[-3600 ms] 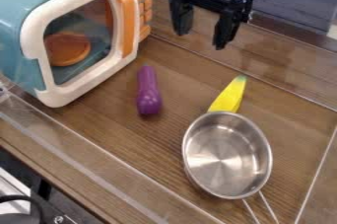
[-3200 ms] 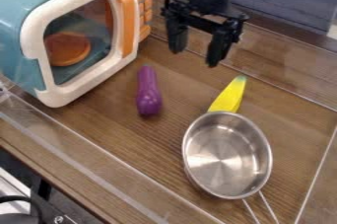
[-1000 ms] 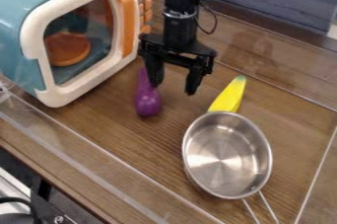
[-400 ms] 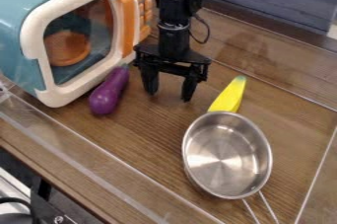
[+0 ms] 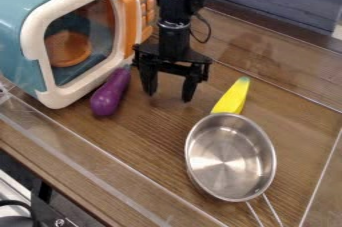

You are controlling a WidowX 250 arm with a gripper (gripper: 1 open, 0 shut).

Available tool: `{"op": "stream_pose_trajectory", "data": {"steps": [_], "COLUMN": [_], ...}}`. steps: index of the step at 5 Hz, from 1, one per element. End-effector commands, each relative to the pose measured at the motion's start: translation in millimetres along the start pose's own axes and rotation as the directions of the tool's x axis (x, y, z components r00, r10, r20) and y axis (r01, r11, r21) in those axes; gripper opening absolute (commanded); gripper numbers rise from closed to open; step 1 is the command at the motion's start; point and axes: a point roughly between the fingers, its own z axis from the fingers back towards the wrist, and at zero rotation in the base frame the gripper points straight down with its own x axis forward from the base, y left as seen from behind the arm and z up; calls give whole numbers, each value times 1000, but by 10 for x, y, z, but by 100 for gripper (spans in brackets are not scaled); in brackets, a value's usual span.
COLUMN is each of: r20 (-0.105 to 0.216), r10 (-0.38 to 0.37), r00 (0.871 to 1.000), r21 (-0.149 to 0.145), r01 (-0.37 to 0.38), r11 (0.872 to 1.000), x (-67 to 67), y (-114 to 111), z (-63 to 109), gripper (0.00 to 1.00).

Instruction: Put the eggplant in the silver pot

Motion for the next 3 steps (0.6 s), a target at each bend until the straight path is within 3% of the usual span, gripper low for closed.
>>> {"op": "stream_pose_trajectory", "data": {"steps": [1, 2, 3], "r20": [54, 56, 59], "r10": [29, 60, 56], "r00": [998, 997, 997], "r21": [-4, -6, 0], "r01": [-29, -59, -56], "r11": [1000, 998, 998], "x": [11, 26, -46], "y": [78, 140, 39], "z": [201, 221, 296], "gripper": [100, 100, 100]}}
